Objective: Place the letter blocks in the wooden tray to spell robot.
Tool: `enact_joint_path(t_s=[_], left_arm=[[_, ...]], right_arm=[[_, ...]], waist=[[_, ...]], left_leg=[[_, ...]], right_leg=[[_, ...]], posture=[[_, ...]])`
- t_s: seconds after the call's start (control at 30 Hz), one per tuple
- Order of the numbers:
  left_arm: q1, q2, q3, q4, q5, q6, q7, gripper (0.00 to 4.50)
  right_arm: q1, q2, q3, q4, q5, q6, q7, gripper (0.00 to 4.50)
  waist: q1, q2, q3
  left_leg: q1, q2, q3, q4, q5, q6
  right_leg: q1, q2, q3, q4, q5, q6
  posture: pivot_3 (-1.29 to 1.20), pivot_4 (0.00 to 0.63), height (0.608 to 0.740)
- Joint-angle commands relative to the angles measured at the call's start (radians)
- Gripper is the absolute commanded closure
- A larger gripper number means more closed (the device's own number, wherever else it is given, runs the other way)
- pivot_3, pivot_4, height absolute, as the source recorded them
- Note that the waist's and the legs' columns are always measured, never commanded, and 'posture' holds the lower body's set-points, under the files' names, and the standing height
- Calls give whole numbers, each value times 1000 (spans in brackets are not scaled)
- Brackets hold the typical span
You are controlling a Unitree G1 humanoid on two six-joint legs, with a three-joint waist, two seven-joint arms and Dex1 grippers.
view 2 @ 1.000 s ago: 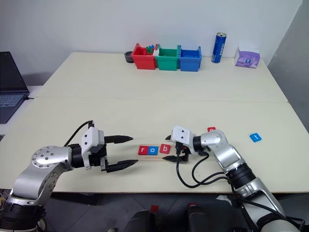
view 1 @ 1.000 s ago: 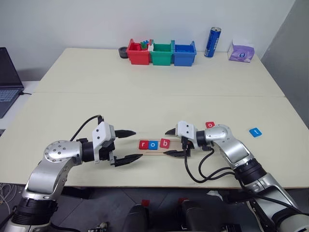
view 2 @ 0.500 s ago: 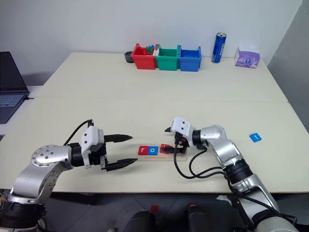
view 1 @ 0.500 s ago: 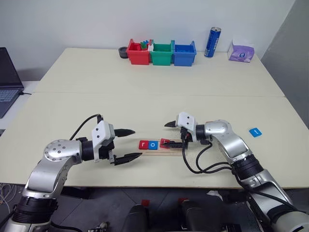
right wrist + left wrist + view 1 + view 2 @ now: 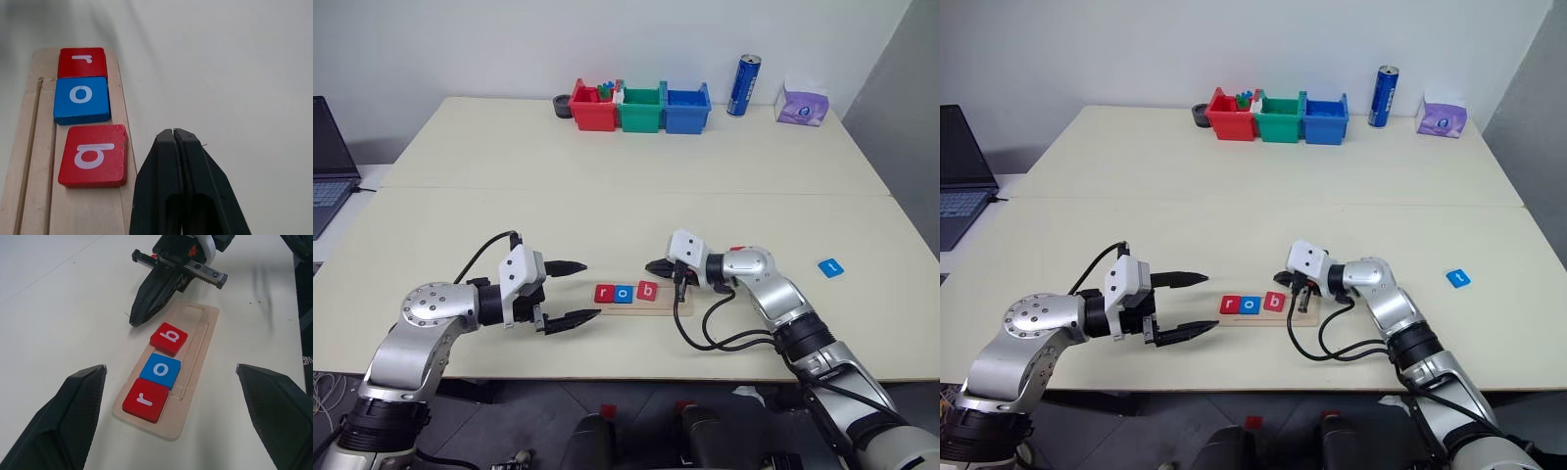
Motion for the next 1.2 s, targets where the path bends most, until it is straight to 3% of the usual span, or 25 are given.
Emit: enact_joint_path(t_s=[0.03, 1.2], left_arm=[[-9, 19, 11, -10, 1, -17, -8, 0], [-17, 17, 9, 2, 18, -25, -11, 0]], right_arm=[[-20, 4, -1, -24, 3, -12, 15, 4482], [0, -19, 52, -45, -61, -136, 42, 4482]], waist=[[0, 0, 0], [0, 0, 0]], left_leg=[[0, 0, 0, 0, 0, 0], [0, 0, 0, 0, 0, 0]], right_leg=[[0, 0, 0, 0, 0, 0], [0, 0, 0, 0, 0, 0]], posture=[[0, 150, 740], [0, 150, 740]])
